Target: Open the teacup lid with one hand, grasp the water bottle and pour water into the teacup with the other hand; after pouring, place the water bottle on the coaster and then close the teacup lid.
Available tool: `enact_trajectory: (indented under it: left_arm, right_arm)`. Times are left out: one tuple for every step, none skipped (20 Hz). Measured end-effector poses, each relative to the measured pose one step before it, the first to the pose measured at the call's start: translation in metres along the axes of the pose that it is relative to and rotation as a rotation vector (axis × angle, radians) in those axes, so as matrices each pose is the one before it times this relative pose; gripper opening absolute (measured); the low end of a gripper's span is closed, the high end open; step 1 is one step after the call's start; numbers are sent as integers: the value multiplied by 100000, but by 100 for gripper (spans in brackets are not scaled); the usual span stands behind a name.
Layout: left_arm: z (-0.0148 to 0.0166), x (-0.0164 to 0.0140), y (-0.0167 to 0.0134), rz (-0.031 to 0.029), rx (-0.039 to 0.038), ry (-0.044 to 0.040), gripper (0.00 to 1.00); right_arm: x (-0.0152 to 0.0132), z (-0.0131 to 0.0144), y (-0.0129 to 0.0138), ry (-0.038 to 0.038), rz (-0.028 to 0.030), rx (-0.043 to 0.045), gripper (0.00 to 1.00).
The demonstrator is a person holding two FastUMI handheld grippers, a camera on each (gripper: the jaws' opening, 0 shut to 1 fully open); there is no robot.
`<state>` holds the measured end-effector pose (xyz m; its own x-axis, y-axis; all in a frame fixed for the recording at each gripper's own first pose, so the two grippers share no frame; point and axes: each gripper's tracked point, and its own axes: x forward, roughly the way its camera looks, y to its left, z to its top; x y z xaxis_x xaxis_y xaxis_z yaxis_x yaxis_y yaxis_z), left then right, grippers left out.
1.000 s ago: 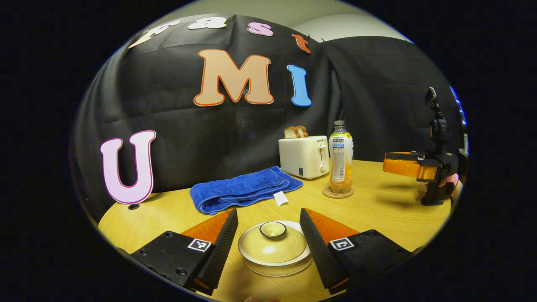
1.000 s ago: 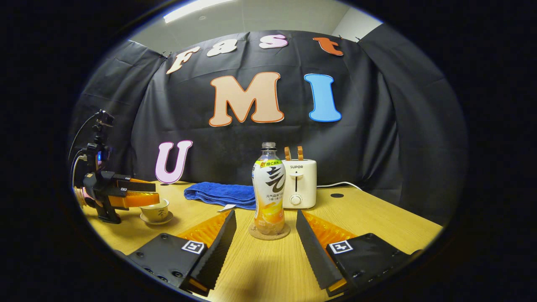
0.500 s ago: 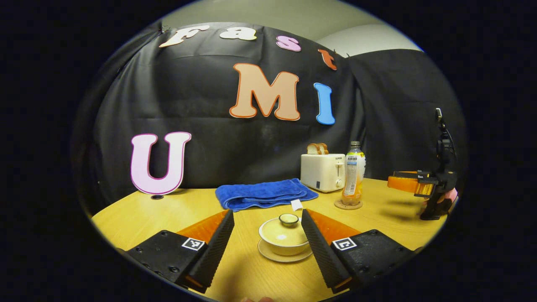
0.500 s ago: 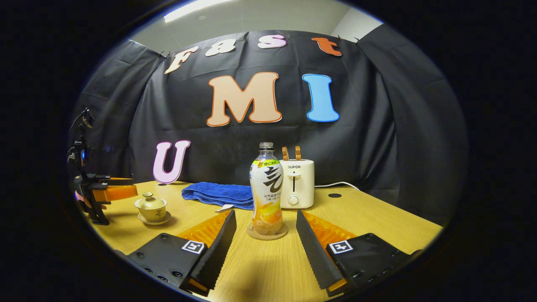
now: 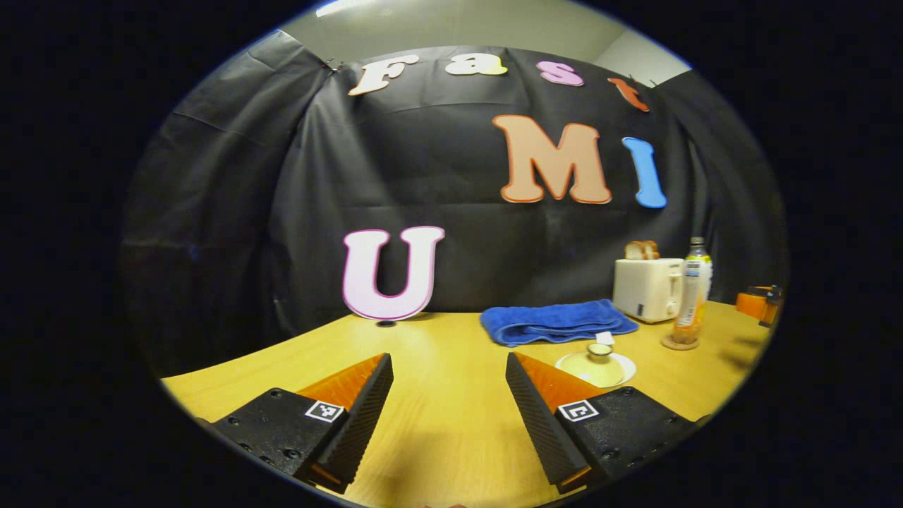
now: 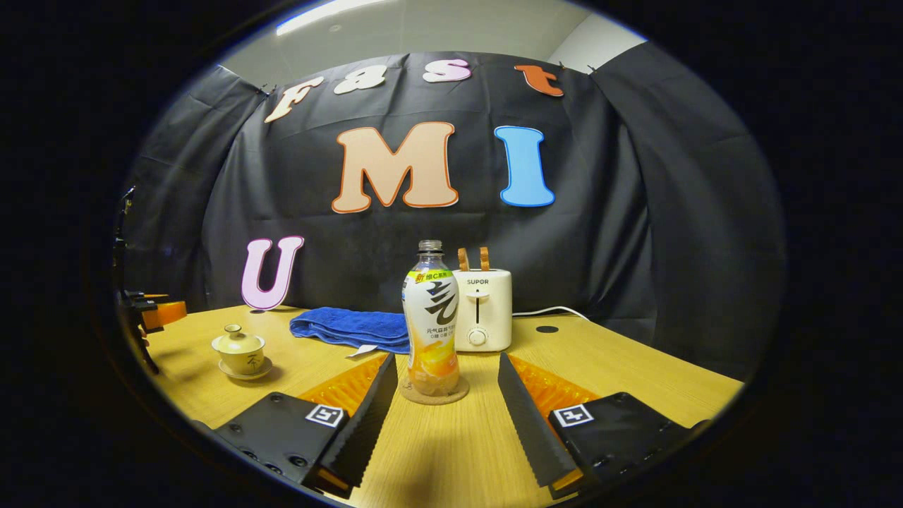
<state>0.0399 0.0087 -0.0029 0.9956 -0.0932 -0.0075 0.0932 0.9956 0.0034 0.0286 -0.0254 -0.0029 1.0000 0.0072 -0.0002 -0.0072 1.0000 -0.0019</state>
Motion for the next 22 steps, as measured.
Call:
enact_trajectory:
  left_arm:
    - [-60, -99, 814, 4485, 240, 173, 94]
    - [-86, -71, 519, 3308, -94, -180, 94]
    - [-56, -22, 136, 1599, 183, 169, 94]
    - [-47, -118, -74, 230, -118, -193, 94]
    - [-1, -47, -52, 12, 75, 109, 94]
    - [-107, 74, -37, 49, -128, -171, 94]
    - [-7, 50, -29, 23, 53, 76, 94]
    - [-84, -10, 14, 46, -159, -75, 94]
    - [-26, 47, 0, 121, -105, 219, 94]
    - [-54, -89, 166, 525, 67, -57, 94]
    - [17, 49, 90, 677, -33, -65, 94]
    - [-19, -4, 65, 391, 67, 34, 94]
    - [37, -62, 12, 35, -53, -51, 94]
    - [-116, 55, -95, 31, 19, 25, 94]
    - [3, 40, -74, 41, -36, -45, 94]
    - [44, -32, 95, 11, 5, 17, 94]
    - [-16, -6, 54, 16, -45, -18, 94]
    - [-73, 31, -43, 9, 9, 13, 94]
    - [37, 57, -53, 47, -5, -5, 94]
    - [-2, -66, 68, 14, -24, -3, 94]
    - [-1, 31, -96, 17, 3, 40, 94]
    - [-67, 5, 56, 17, -47, -15, 94]
  right_arm:
    - [9, 0, -236, -106, -1255, -85, 91]
    - [27, 24, -150, -56, -644, 10, 92]
    - [-74, -21, 32, 52, -280, -102, 93]
    - [4, -26, -33, 19, -1, 50, 93]
    - [-60, -11, 12, -48, -19, -28, 93]
    - [-24, -1, 17, 32, 14, 28, 93]
    - [7, 23, -9, -32, 5, -29, 91]
    - [46, -15, -3, 28, -17, 43, 93]
    - [-28, -8, 4, -39, 12, -19, 91]
    - [69, -9, 10, 17, -7, 26, 92]
    - [-66, -11, 1, -33, 1, -10, 91]
    - [-7, -46, -2, 13, -4, 20, 93]
    - [7, 60, 15, -12, 11, -9, 93]
    - [3, -59, -18, 12, -3, 11, 93]
    - [12, 19, -14, -18, 8, -16, 93]
    - [38, 28, -11, 17, -1, 13, 93]
    - [-34, -6, 11, -12, 11, -15, 91]
    - [20, 34, 4, 14, 2, 22, 94]
    - [-28, -60, -11, -18, 6, -15, 94]
    - [-39, -11, 24, 19, -5, 12, 93]
    - [11, 46, 7, -10, 7, -6, 93]
    - [7, -51, -10, 13, 9, 16, 93]
